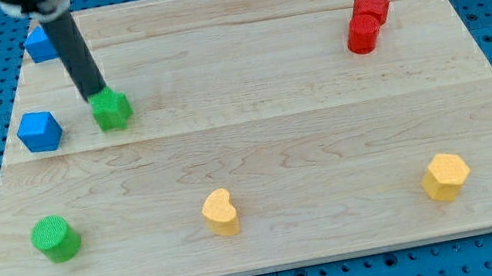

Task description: Push the green star to the green circle

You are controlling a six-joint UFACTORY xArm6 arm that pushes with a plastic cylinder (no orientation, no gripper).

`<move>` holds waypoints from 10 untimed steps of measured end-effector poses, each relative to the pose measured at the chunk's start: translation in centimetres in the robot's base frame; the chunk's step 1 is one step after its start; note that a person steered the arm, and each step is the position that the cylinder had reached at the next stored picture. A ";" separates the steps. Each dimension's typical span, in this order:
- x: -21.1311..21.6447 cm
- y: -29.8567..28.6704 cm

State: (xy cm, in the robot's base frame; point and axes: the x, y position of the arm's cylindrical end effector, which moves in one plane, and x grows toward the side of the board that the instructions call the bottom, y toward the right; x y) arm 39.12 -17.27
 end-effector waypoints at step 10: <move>15.8 2.2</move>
